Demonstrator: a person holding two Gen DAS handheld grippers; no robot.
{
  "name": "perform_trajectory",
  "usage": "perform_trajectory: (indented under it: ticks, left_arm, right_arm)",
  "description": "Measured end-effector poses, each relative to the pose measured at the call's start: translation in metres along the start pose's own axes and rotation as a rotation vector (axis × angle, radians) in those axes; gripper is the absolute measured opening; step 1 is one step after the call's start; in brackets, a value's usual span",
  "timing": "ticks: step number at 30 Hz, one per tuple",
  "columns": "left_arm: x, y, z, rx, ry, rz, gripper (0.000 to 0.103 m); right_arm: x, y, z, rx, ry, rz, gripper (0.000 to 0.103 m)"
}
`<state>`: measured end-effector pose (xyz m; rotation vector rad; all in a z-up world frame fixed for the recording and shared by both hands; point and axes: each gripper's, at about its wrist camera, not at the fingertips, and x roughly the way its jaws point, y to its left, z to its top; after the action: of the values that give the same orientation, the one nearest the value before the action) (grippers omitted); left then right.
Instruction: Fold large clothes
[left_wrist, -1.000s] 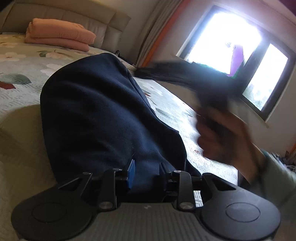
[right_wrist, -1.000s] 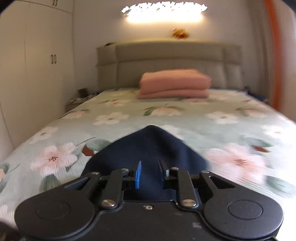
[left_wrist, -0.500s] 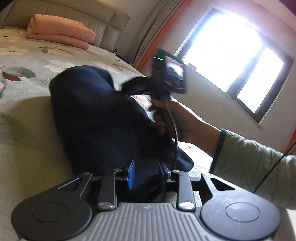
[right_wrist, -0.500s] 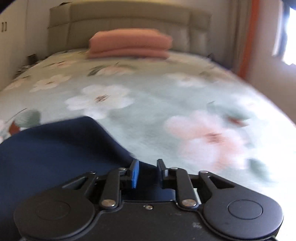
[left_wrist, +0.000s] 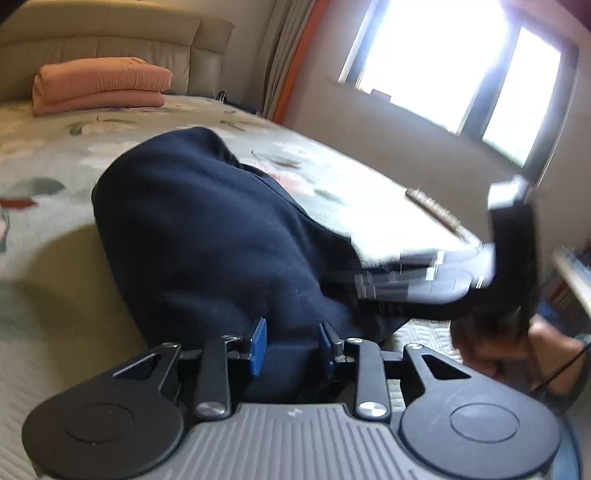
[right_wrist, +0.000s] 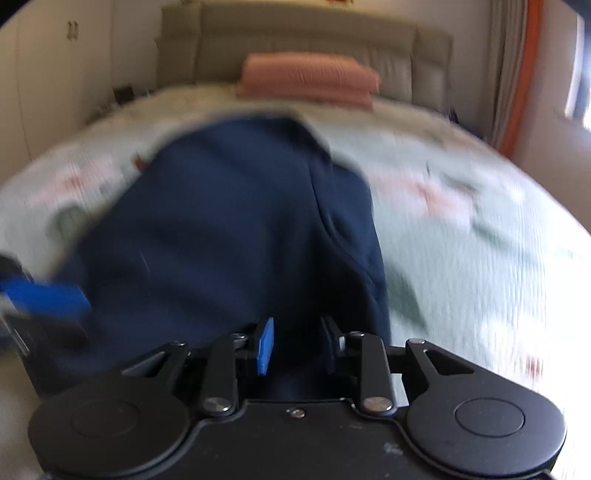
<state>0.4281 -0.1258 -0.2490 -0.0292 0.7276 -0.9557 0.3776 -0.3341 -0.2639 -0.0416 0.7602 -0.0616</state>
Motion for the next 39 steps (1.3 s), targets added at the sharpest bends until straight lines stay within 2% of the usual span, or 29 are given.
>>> perform_trajectory:
  ticks: [3,7,10,11,13,16,18,21,25,33,39]
  left_arm:
    - [-0.009,0.006,-0.009,-0.046,-0.007,0.003,0.031]
    - [-0.019,-0.007,-0.016,0.044,0.005,0.085,0.032]
    - [-0.036,-0.008,-0.012,0.052,0.018,0.107,0.032]
    - [-0.043,-0.006,-0.010,0.036,0.016,0.101,0.032]
    - [-0.056,-0.004,-0.005,0.024,0.018,0.149,0.035]
    - [-0.070,0.003,0.008,0.033,0.004,0.218,0.042]
    - [-0.071,0.007,0.020,0.012,0.021,0.288,0.051]
    - [-0.068,0.005,0.033,0.002,0.043,0.372,0.052]
    - [-0.064,0.001,0.044,-0.024,0.044,0.351,0.052]
    - [-0.063,-0.023,0.051,0.050,0.068,0.352,0.061]
    - [-0.058,-0.023,0.057,0.029,0.070,0.344,0.065]
  right_arm:
    - [-0.018,0.002,-0.027,-0.062,-0.025,-0.045,0.032]
    - [-0.037,0.000,-0.040,-0.062,-0.008,-0.051,0.032]
    - [-0.052,-0.013,-0.034,-0.047,0.012,-0.047,0.034]
    - [-0.056,-0.019,-0.030,-0.035,0.010,-0.058,0.041]
    - [-0.068,-0.039,-0.021,-0.007,-0.020,-0.075,0.045]
    - [-0.075,-0.058,-0.002,0.018,-0.072,-0.061,0.082]
    - [-0.067,-0.060,0.013,-0.007,-0.066,-0.059,0.080]
    - [-0.057,-0.052,0.027,-0.033,-0.048,-0.074,0.080]
    - [-0.042,-0.044,0.047,0.004,0.021,-0.091,0.080]
    - [-0.053,-0.034,0.052,-0.003,0.013,-0.108,0.081]
    - [-0.051,-0.039,0.053,-0.013,0.011,-0.111,0.082]
